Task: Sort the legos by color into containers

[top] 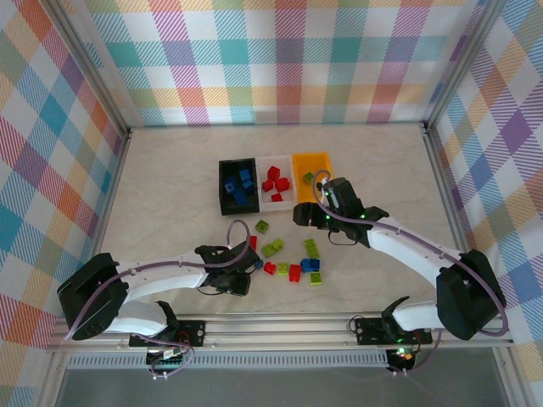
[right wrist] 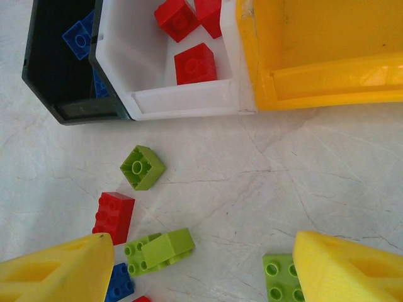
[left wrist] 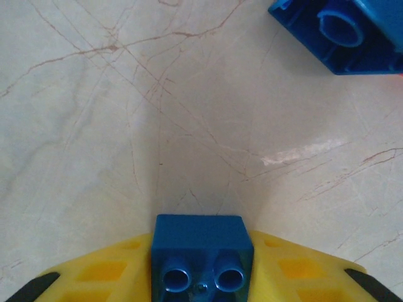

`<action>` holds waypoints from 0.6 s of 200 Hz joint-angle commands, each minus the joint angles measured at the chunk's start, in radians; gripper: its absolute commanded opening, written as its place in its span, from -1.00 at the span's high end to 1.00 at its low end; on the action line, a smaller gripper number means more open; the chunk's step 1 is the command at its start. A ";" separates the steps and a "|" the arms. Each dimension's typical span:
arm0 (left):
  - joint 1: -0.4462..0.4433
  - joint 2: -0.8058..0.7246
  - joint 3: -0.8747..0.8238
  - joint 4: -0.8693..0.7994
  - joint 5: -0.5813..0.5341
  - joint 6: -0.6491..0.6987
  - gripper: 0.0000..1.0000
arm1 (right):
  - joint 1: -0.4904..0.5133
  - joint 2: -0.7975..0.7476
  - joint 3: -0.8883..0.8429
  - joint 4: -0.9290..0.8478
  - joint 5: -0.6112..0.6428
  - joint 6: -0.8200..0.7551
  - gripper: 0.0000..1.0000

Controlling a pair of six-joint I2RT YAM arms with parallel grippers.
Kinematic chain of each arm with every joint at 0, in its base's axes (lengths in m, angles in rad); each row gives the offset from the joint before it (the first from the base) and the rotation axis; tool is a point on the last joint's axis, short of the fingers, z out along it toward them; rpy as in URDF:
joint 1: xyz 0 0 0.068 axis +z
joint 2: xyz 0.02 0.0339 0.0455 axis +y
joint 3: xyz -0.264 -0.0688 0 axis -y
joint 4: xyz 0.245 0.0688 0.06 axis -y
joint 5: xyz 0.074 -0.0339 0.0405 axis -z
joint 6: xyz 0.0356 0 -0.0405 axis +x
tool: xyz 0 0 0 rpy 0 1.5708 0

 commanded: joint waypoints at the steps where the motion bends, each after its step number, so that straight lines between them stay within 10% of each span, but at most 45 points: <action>1: -0.013 -0.029 0.038 -0.060 -0.043 0.004 0.27 | -0.006 -0.007 0.002 0.018 -0.019 0.008 -0.51; 62: 0.222 -0.120 0.176 -0.054 -0.005 0.060 0.31 | -0.010 -0.003 0.016 0.015 -0.024 0.006 -0.51; 120: 0.508 0.211 0.605 -0.033 -0.022 0.188 0.40 | -0.018 -0.005 0.022 0.001 -0.029 0.004 -0.51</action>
